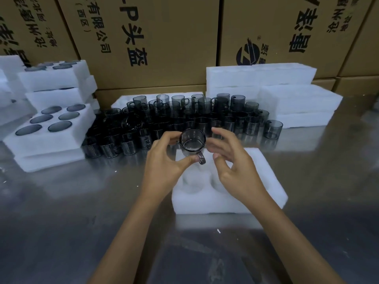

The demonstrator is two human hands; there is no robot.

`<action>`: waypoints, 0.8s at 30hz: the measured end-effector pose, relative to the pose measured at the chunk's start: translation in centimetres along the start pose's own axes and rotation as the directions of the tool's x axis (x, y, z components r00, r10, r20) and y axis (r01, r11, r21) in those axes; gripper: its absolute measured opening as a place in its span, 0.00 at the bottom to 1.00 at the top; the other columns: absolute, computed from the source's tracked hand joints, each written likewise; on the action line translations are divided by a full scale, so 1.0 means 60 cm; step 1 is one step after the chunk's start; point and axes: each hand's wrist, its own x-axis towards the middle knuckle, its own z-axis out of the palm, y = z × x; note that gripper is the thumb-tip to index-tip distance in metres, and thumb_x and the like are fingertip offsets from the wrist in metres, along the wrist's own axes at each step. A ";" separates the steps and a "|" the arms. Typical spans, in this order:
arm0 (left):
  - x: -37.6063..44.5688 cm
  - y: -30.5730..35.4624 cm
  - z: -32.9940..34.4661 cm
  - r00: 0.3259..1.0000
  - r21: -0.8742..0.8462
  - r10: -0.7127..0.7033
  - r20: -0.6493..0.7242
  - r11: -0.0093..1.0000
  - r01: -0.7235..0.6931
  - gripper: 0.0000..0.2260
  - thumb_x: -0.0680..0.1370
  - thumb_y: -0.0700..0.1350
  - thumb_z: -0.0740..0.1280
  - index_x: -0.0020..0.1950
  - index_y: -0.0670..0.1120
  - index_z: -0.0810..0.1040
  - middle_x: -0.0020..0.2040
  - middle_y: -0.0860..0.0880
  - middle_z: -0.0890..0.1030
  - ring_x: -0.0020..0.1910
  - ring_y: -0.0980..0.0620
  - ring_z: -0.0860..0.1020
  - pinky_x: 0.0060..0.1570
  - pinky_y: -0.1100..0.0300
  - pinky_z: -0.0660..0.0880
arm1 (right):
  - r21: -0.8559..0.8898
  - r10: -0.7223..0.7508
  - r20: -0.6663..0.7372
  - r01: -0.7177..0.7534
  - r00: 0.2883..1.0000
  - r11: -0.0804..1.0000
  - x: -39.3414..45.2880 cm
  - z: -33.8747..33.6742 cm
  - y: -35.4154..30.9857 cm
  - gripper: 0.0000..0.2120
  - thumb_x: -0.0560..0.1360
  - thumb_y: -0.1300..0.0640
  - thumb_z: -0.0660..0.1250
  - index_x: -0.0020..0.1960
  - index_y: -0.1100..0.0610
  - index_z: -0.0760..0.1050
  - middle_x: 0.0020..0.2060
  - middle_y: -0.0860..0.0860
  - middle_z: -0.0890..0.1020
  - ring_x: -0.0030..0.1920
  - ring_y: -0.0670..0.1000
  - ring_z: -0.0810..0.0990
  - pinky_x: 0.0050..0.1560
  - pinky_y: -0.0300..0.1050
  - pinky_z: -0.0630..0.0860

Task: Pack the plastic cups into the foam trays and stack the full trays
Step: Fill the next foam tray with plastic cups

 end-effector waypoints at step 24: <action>0.000 -0.041 -0.031 0.882 -0.090 -0.258 0.396 0.945 0.316 0.20 0.64 0.61 0.78 0.52 0.56 0.84 0.61 0.60 0.79 0.63 0.59 0.76 0.69 0.52 0.69 | -0.400 0.125 0.163 -0.050 0.979 0.915 -0.006 -0.007 0.004 0.17 0.80 0.46 0.64 0.69 0.40 0.74 0.51 0.46 0.80 0.37 0.31 0.72 0.41 0.32 0.65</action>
